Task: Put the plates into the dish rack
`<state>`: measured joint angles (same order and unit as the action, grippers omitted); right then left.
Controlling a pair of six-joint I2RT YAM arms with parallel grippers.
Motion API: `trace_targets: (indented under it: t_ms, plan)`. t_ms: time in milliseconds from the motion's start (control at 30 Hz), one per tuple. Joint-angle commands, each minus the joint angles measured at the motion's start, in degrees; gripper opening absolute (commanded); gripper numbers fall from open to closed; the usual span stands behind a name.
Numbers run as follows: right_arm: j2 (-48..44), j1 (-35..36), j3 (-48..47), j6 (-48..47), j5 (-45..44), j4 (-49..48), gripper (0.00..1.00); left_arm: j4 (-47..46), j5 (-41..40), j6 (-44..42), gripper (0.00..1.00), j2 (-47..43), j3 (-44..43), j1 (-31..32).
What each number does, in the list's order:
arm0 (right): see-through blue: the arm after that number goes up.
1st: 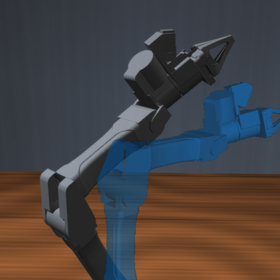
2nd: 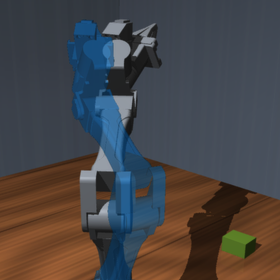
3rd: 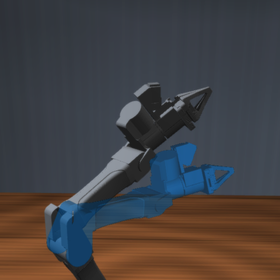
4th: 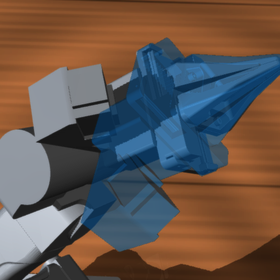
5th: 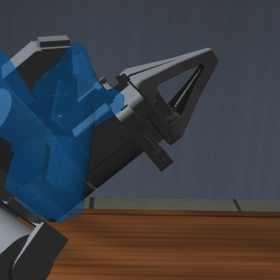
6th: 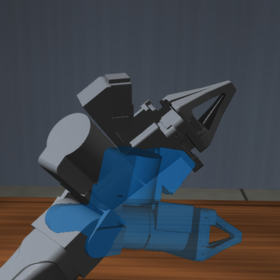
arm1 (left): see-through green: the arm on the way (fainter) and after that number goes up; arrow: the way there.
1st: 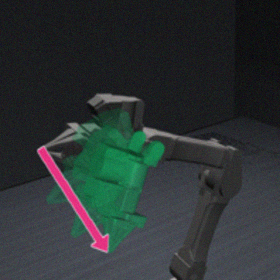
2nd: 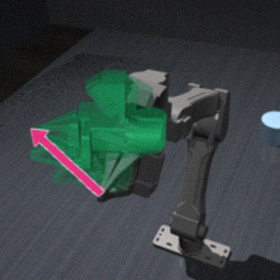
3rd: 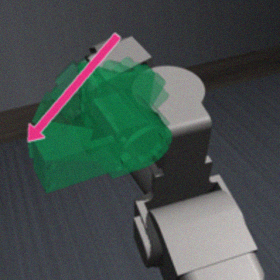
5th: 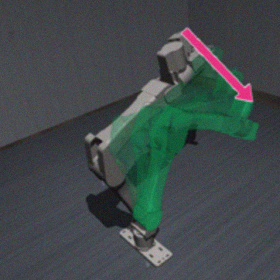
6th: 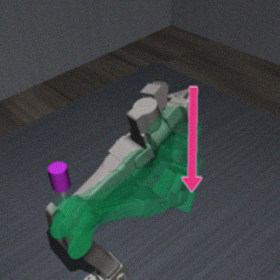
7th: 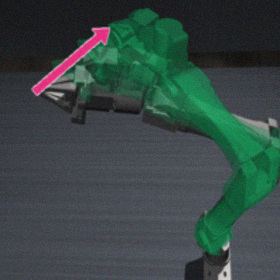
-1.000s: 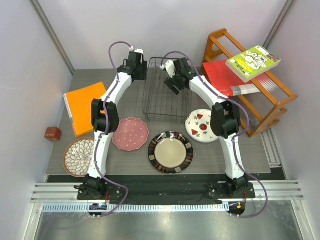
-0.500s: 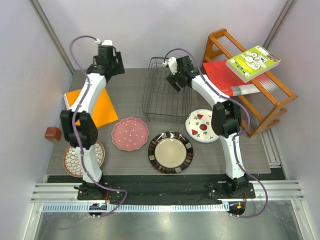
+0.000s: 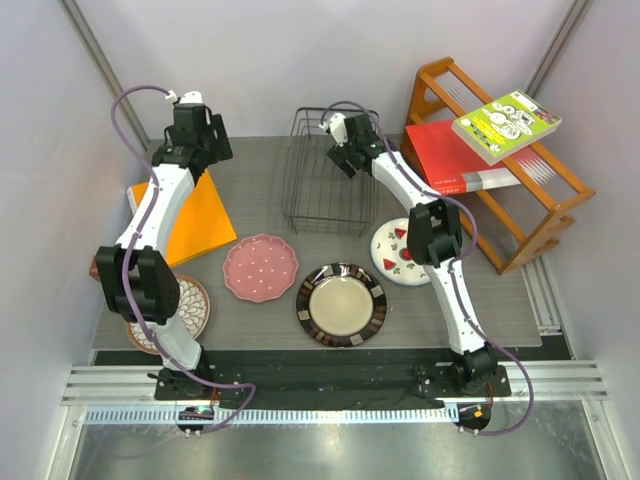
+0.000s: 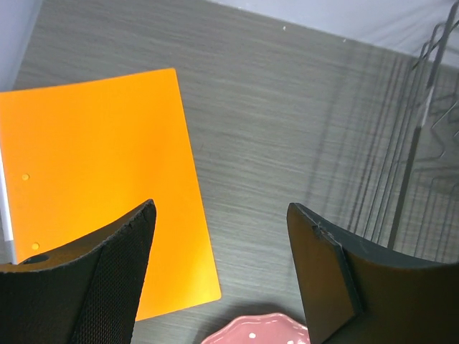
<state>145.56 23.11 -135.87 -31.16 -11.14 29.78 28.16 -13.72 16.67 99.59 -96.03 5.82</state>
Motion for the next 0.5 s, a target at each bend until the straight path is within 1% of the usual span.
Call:
trace_targets:
  t_ms: [0,100,200,233,300,333,400,433,467]
  plan:
    - [0.26,-0.44,-4.05,-1.10,-4.50,-8.67,0.89,-1.09,-0.26,-0.41,0.75,-0.45,0.23,0.15]
    - [-1.14,-0.79,-3.26,-1.10,-4.68,-8.95,0.89,-0.22,0.00,-0.49,0.75,-1.24,0.49,0.15]
    - [-6.85,-0.88,1.73,-0.84,-3.90,-9.91,0.89,1.19,0.79,-0.32,0.76,-4.74,2.50,0.06]
    - [-11.22,-0.79,5.23,-0.57,-3.37,-10.18,0.88,2.15,2.88,0.38,0.76,-5.89,3.21,0.06]
    - [-15.72,-0.26,8.33,0.30,-3.45,-9.66,0.89,6.62,6.40,2.83,0.77,-8.52,4.88,0.15]
    - [-20.27,0.00,11.65,1.44,-2.67,-9.22,0.89,10.91,9.38,6.76,0.77,-9.15,6.97,0.15]
    - [-25.47,1.05,16.14,2.59,-1.79,-8.69,0.89,14.45,11.86,10.39,0.77,-10.20,9.96,0.06]
    - [-30.37,1.40,21.47,3.98,-0.91,-8.69,0.89,15.33,13.52,13.10,0.77,-11.51,14.33,0.06]
    - [-32.68,1.84,24.40,4.69,-0.30,-8.51,0.89,15.08,13.45,14.35,0.77,-12.66,17.34,0.06]
